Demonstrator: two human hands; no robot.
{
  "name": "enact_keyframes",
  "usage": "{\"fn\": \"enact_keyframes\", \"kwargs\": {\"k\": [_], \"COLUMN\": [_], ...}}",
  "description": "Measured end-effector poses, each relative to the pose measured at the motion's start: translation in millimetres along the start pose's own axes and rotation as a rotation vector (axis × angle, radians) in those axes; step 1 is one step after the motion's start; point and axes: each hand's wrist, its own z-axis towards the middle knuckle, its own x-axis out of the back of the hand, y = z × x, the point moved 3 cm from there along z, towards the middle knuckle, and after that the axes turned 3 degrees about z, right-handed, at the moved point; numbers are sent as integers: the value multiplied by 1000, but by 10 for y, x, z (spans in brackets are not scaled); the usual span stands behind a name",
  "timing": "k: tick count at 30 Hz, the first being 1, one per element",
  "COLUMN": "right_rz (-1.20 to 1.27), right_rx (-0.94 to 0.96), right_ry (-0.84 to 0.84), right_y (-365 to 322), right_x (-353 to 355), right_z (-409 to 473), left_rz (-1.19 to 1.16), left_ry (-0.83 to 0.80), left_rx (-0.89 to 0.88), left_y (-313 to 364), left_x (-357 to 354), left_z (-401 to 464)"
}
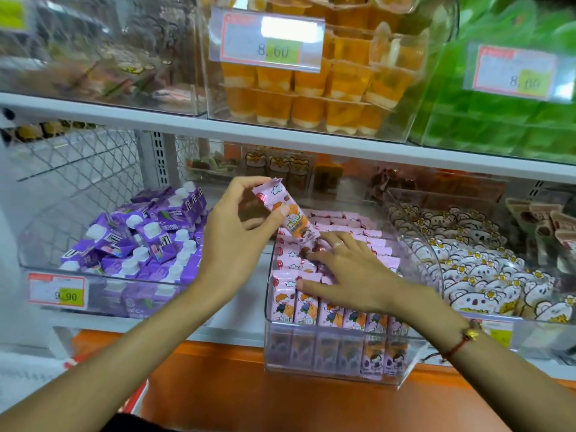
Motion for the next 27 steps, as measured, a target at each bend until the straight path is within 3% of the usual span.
{"fn": "enact_keyframes", "kwargs": {"k": [7, 15, 20, 27], "right_rz": [188, 233, 259, 260], "right_rx": [39, 19, 5, 3], "right_ry": [18, 133, 140, 143], "right_y": [46, 36, 63, 72], "right_x": [0, -107, -134, -149], "right_z": [-162, -285, -307, -298], "left_rz": [173, 608, 493, 613], "left_ry": [-147, -382, -461, -577], "left_rx": [-32, -158, -65, 6], "left_y": [-73, 55, 5, -38], "left_x": [-109, -214, -330, -324], "left_z": [-1, 392, 541, 642]}}
